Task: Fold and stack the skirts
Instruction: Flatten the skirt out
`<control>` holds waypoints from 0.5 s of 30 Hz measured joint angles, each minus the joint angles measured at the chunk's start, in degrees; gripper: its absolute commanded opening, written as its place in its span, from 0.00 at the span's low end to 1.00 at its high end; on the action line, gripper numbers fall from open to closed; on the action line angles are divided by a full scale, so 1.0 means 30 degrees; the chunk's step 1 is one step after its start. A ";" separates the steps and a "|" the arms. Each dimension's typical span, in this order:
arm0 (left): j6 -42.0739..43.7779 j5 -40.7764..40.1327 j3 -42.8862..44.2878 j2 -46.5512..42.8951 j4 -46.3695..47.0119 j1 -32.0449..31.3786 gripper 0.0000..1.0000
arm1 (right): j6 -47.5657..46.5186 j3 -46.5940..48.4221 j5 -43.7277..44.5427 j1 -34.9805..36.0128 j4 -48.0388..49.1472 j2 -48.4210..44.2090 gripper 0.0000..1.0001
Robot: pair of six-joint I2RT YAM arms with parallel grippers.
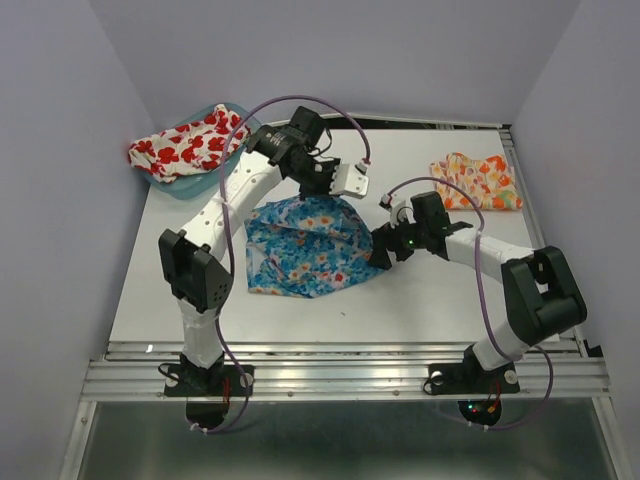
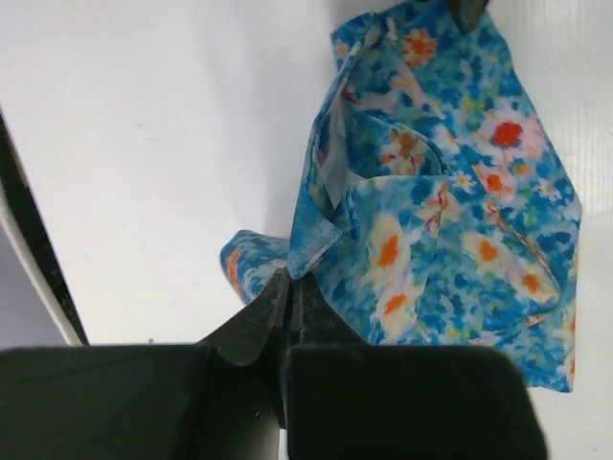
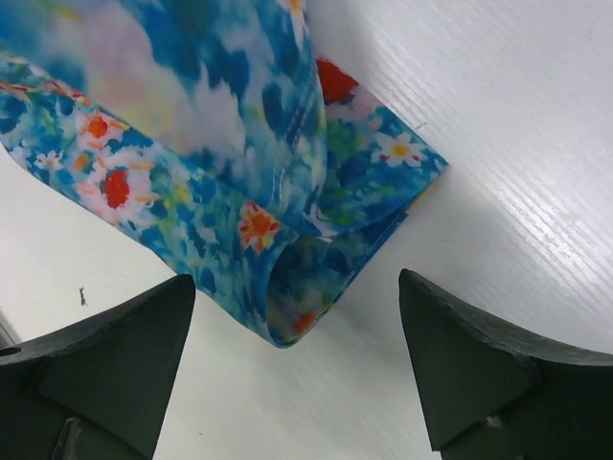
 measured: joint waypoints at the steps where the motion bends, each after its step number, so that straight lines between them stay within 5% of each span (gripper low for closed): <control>1: -0.0328 0.0109 0.0670 0.0211 -0.0087 0.0138 0.00 | 0.0007 0.0000 0.0138 0.0007 -0.0022 0.0000 0.92; 4: -0.1501 0.0350 0.3271 0.0772 -0.0291 0.0831 0.00 | 0.0051 -0.0328 0.0583 0.0007 0.0262 -0.0503 0.78; 6: -0.2579 0.0510 0.4481 0.0772 -0.0066 0.1253 0.00 | 0.0226 -0.0692 0.0874 0.0007 0.0437 -0.0889 0.60; 8: -0.3249 0.0539 0.4758 0.0423 0.0321 0.1617 0.00 | 0.0299 -0.0852 0.0954 0.0007 0.0474 -0.1013 0.55; 11: -0.4787 0.0517 0.4262 -0.0357 0.1137 0.1741 0.00 | 0.0583 -0.0911 0.0889 0.0007 0.0488 -0.1013 0.64; 14: -0.6331 0.0459 0.3293 -0.1523 0.1902 0.1661 0.00 | 0.1035 -0.0947 0.0925 0.0007 0.0408 -0.1392 0.98; 15: -0.6812 0.0372 0.3271 -0.1872 0.2055 0.1603 0.00 | 0.1217 -0.1013 0.0962 0.0007 0.0415 -0.1741 1.00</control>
